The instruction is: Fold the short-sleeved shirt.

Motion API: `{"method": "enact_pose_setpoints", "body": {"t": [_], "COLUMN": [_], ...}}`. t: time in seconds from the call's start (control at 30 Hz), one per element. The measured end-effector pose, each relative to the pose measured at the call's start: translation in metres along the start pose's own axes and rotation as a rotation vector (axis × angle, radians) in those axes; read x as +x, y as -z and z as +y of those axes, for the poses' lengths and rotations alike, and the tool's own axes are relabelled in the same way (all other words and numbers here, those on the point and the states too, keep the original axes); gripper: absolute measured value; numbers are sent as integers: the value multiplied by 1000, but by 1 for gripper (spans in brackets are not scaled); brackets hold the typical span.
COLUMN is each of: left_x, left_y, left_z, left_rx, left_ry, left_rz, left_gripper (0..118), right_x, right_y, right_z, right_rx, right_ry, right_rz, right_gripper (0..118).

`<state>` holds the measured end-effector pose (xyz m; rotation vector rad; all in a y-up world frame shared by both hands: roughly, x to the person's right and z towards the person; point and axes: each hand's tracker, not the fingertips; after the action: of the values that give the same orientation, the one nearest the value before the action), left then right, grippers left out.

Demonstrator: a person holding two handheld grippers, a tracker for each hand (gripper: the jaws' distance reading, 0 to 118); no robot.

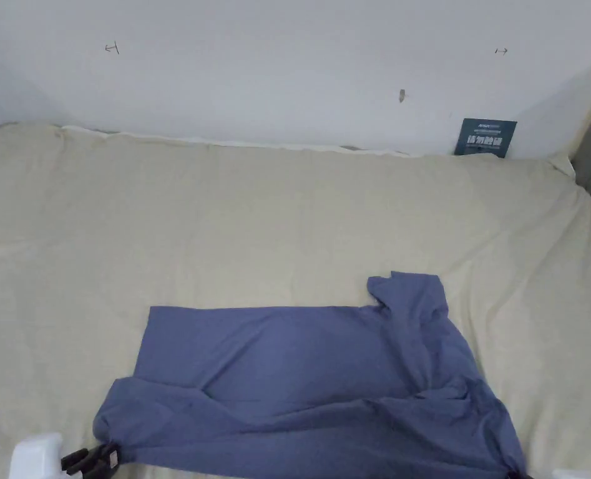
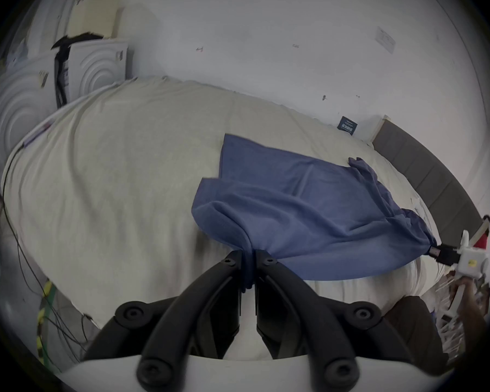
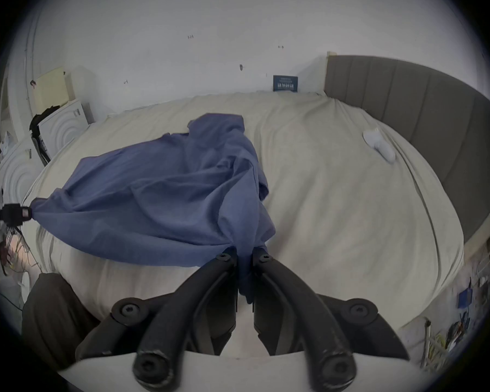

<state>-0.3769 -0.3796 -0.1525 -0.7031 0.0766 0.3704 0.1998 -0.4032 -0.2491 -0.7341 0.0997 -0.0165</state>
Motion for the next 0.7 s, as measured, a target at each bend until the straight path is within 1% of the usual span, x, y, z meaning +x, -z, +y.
{"method": "enact_pose_setpoints", "body": {"t": [0.13,0.17,0.2,0.27,0.3,0.33,0.37,0.43,0.47,0.53,0.6,0.63,0.67,0.7], "left_x": [-12,-14,-14,-12,-12,-9,-9,-7,1,12,24,29,35,42], "left_y": [0,2,4,3,1,-4,-5,-6,-20,-24,-29,-29,-25,-21], "left_z": [-15,-15,-16,-17,-18,-15,-12,0,-1,10,20,28,38,48], "left_rx": [2,0,-3,5,13,121,73,97,126,205,275,294,297,316], "left_ry": [-19,-25,-22,-5,-3,-12,-4,9,24,70,93,98,95,94], "left_rz": [-13,-40,-22,9,13,-36,20,15,40,90,111,111,103,112], "left_gripper": [8,9,20,97,118,116,117,117,117,117,117,114,104,73], "right_x": [-1,-3,-5,-5,-5,-5,-8,-12,-15,-26,-40,-50,-59,-68], "right_y": [0,2,2,0,-5,-12,-22,-33,-34,-34,-33,-32,-28,-24], "right_z": [2,2,3,4,3,4,7,19,28,43,56,63,71,78], "right_rx": [-13,-19,-23,-30,18,82,140,188,198,221,297,319,328,336], "right_ry": [33,34,25,11,13,21,19,17,23,-4,-50,-70,-101,-129], "right_rz": [-5,-19,-49,-131,-136,-142,-158,-133,-81,-24,15,26,44,63], "right_gripper": [8,11,20,81,103,110,109,109,109,109,109,109,107,98]}}
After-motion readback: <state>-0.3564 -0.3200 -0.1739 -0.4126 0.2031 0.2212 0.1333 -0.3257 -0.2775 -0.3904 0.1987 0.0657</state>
